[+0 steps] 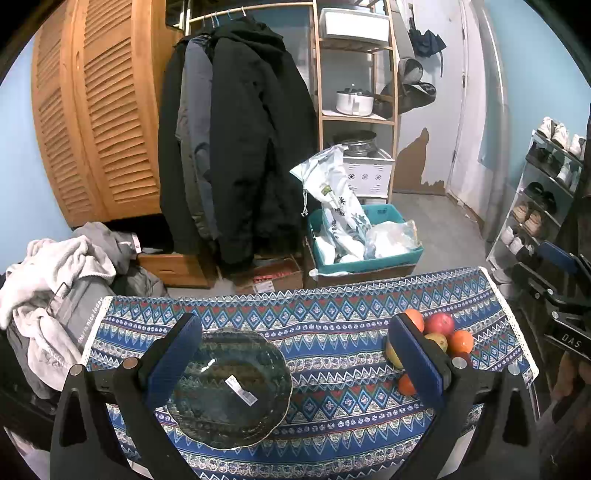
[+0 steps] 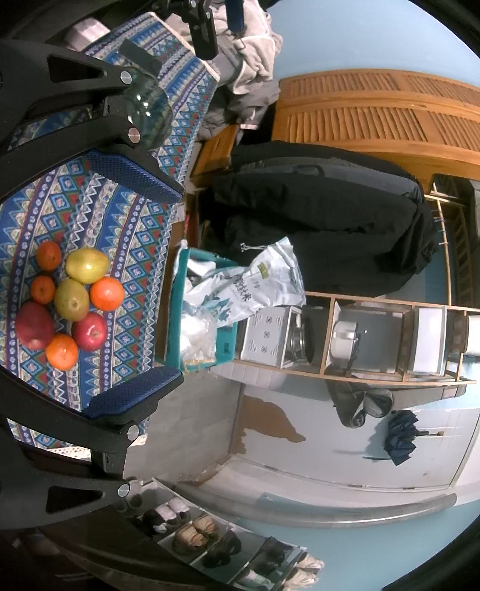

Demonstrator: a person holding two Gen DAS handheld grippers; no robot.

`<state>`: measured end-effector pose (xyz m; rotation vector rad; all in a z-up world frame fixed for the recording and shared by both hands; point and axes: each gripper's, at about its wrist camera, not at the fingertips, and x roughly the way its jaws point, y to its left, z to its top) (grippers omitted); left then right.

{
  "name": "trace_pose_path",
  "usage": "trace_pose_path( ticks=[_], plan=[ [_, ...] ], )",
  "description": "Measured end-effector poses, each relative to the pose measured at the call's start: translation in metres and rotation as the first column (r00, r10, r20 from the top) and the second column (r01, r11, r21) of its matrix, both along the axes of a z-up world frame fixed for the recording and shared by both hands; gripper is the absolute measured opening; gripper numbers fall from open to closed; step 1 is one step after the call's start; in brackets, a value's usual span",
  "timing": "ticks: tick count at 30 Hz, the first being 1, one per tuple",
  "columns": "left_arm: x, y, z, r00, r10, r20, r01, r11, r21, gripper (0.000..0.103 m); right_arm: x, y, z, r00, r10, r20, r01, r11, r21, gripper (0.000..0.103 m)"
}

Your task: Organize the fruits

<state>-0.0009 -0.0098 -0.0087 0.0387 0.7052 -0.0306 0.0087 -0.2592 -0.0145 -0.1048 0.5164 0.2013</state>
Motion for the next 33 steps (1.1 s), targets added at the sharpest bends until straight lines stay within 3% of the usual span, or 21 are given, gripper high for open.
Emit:
trace_pose_path(
  ticks=[33],
  plan=[
    [0.0015,0.0023,-0.0007,1.0,0.011,-0.015,-0.012,1.0,-0.026,0.102,-0.0003,0.0001,-0.0018,1.0,0.006,-0.004,-0.006,1.0,0.002,0.088]
  ],
)
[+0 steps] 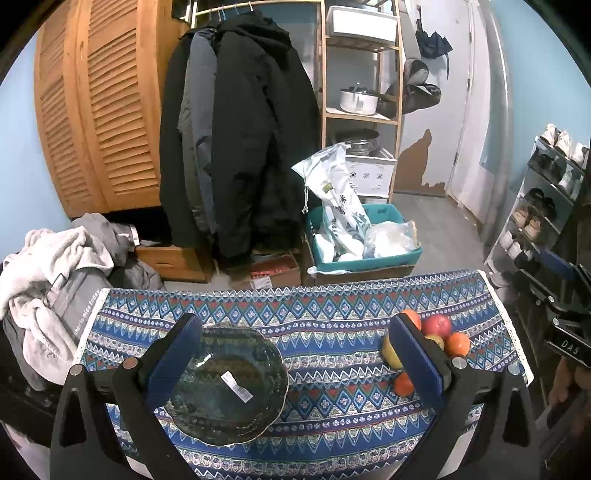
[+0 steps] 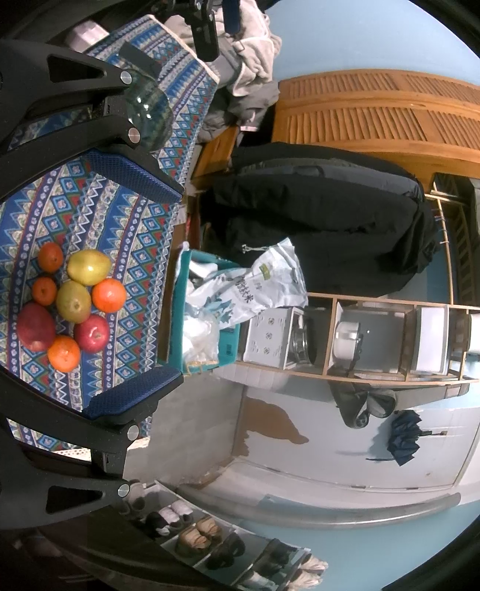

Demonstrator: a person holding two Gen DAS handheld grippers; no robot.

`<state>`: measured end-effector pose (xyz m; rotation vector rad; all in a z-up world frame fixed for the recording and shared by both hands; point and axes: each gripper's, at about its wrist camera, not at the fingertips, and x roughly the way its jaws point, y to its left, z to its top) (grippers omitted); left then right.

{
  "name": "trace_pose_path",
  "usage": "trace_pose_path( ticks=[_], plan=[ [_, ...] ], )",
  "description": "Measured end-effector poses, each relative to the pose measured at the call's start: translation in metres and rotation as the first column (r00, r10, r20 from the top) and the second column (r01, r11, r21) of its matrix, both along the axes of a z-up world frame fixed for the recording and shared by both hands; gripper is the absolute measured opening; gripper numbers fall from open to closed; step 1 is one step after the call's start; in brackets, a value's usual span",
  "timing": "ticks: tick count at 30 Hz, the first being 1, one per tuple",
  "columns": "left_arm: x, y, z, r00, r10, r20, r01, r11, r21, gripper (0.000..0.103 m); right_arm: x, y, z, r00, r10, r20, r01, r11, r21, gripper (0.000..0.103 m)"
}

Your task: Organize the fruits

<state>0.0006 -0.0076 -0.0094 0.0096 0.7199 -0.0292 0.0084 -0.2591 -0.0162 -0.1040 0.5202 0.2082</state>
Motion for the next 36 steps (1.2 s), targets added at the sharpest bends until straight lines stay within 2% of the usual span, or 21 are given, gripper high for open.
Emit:
trace_pose_path(
  ticks=[21,36],
  plan=[
    [0.001,-0.006,-0.001,1.0,-0.021,-0.002,0.021,1.0,0.012,0.102,-0.001,-0.01,-0.007,1.0,-0.013,-0.018,0.013,1.0,0.005,0.088],
    [0.013,-0.023,-0.024,0.997,-0.044,-0.065,0.047,0.998,0.05,0.102,0.005,-0.022,-0.017,0.996,-0.036,-0.079,0.036,0.999,-0.001,0.088]
  ],
)
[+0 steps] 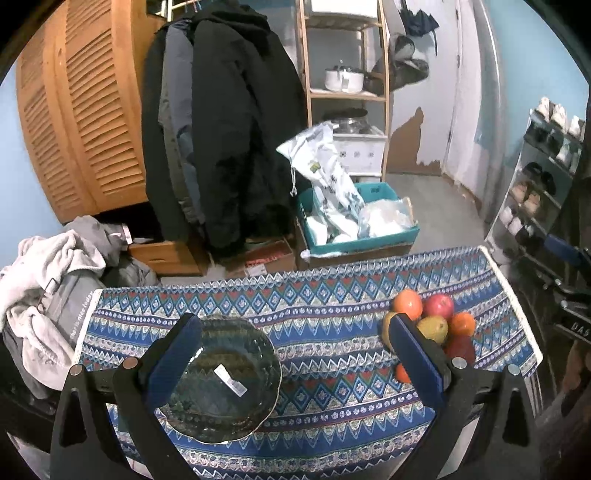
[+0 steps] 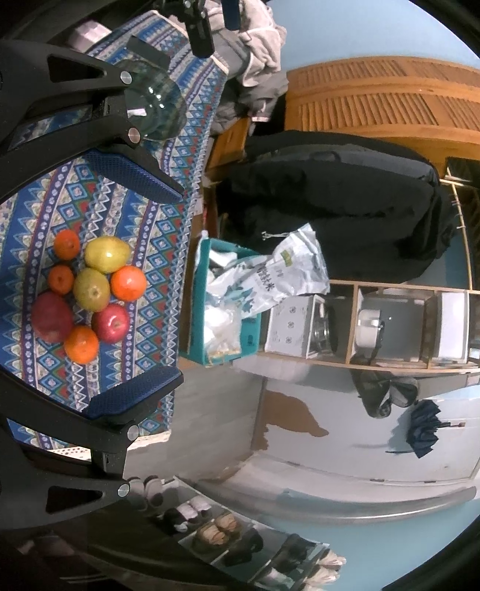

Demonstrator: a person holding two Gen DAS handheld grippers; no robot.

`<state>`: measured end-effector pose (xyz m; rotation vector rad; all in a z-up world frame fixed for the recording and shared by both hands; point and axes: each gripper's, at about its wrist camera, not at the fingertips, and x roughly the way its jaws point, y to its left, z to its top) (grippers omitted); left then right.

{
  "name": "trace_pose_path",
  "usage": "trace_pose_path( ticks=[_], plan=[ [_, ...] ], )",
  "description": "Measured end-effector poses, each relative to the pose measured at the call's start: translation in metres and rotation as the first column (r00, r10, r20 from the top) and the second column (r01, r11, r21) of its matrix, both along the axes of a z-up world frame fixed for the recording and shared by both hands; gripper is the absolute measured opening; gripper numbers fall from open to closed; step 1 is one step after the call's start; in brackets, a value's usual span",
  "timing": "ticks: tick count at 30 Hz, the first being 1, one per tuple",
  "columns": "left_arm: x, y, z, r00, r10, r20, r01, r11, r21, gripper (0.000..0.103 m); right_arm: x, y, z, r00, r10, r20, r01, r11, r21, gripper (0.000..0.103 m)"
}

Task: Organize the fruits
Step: 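Grasp a small mandarin with the left tool while the right tool grasps a large red apple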

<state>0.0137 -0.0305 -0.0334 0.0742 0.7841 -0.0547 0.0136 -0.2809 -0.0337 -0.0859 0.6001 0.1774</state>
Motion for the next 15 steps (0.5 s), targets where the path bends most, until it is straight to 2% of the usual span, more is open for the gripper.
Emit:
trace_pose_path(
  ticks=[7,10,15],
  plan=[
    [0.007,-0.011,-0.024,0.997,-0.037,-0.071,0.036,0.999,-0.011,0.102,0.008,-0.011,-0.018,0.997,-0.022,-0.072,0.022,1.0,-0.006,0.088],
    [0.013,-0.018,-0.038,0.993,-0.042,-0.111,0.044,0.999,0.01,0.102,0.012,-0.017,-0.027,0.994,-0.033,-0.103,0.032,0.999,-0.008,0.088],
    [0.021,-0.027,-0.066,0.977,-0.074,-0.201,0.069,0.997,-0.033,0.102,0.021,-0.028,-0.052,0.981,-0.046,-0.187,0.046,0.999,-0.008,0.088]
  ],
)
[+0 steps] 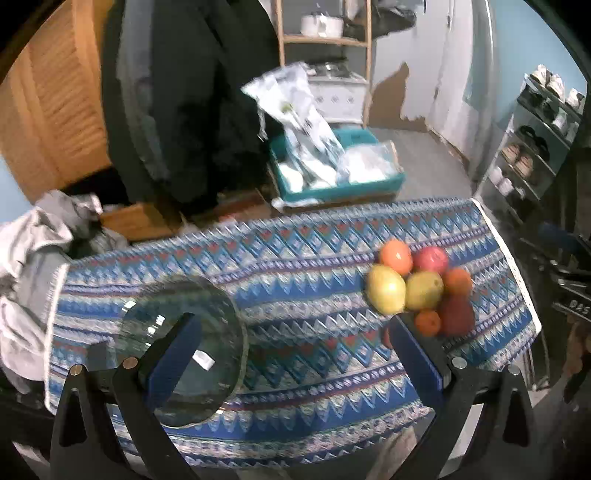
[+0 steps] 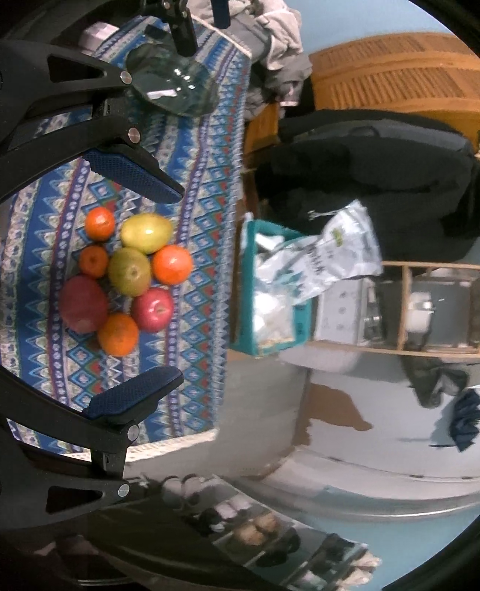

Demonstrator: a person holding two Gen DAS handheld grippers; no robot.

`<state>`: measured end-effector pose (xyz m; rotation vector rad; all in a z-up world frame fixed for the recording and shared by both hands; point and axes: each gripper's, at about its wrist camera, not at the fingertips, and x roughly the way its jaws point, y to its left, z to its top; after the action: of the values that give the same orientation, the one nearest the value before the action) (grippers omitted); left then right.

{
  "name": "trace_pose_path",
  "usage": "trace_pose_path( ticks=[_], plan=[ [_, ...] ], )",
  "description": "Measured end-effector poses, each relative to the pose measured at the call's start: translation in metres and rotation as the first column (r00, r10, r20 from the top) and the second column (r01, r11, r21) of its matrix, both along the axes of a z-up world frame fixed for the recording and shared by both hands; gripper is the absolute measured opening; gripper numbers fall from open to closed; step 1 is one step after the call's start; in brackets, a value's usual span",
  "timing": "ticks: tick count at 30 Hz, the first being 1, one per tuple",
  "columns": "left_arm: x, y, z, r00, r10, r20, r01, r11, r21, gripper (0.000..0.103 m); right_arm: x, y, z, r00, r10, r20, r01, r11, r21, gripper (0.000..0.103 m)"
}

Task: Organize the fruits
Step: 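Grasp a small mandarin with the left tool while the right tool grasps a large red apple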

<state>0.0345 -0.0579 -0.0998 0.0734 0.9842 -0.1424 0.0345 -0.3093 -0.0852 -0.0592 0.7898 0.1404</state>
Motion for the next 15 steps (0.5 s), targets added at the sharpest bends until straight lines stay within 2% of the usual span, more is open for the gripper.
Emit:
trace_pose_path(
  ticks=[8,15],
  plan=[
    [0.006,-0.017,-0.029,0.998,-0.02,-0.065,0.021,1.0,0.003,0.102,0.008,-0.021,-0.052,0.984,-0.013,-0.177,0.02,0.999,0.037,0.088],
    [0.014,-0.036,-0.06,0.987,-0.062,-0.151,0.06,0.998,-0.016,0.102,0.015,-0.038,-0.092,0.952,-0.031,-0.304,0.048,0.998,0.048,0.088]
  ],
)
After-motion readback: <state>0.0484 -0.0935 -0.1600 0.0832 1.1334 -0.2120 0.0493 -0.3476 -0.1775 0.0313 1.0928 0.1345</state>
